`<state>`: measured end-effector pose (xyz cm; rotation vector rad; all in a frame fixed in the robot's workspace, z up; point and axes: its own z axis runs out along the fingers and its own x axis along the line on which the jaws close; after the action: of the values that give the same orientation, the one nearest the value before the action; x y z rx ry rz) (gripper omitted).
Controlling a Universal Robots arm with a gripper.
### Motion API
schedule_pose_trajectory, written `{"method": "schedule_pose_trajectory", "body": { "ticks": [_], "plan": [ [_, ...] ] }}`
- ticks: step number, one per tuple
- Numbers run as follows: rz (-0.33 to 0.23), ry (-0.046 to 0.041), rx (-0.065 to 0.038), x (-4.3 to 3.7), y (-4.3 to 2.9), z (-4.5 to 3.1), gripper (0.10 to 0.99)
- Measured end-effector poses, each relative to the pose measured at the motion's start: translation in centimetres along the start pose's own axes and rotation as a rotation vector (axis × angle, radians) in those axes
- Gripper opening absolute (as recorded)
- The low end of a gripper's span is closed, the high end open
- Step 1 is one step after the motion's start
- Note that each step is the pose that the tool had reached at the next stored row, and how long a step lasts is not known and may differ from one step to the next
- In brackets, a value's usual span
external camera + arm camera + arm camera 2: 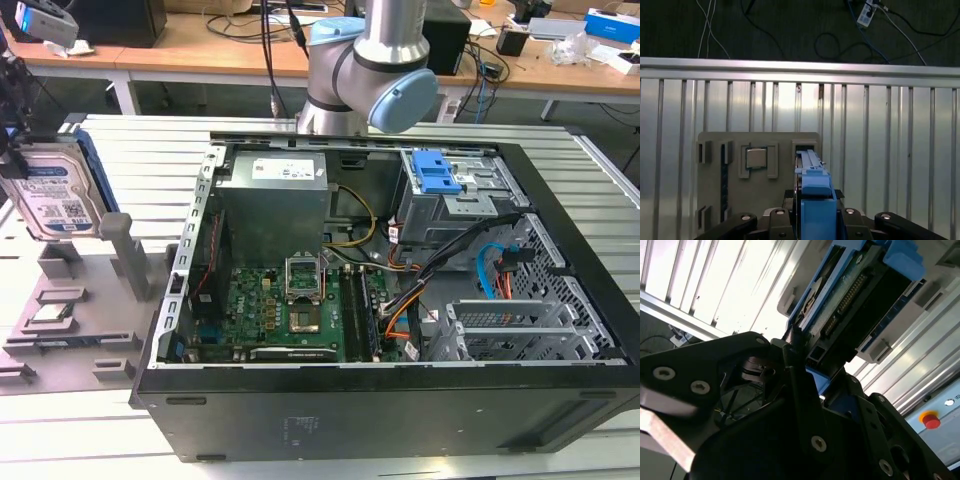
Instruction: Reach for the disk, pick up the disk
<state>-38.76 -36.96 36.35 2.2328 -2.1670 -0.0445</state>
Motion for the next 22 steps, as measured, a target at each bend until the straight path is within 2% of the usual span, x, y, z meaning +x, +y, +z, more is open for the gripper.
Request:
{"method": "schedule_pose_trajectory", "body": {
  "ticks": [9, 14, 22],
  "plan": [
    [0.0, -0.0001, 0.0, -0.02, 0.08, -2.49, 0.365],
    [0.0, 0.0, -0.001, -0.04, 0.14, -4.61, 0.365],
    [0.0, -0.0001, -0.001, -0.04, 0.19, -6.13, 0.365]
  ]
}}
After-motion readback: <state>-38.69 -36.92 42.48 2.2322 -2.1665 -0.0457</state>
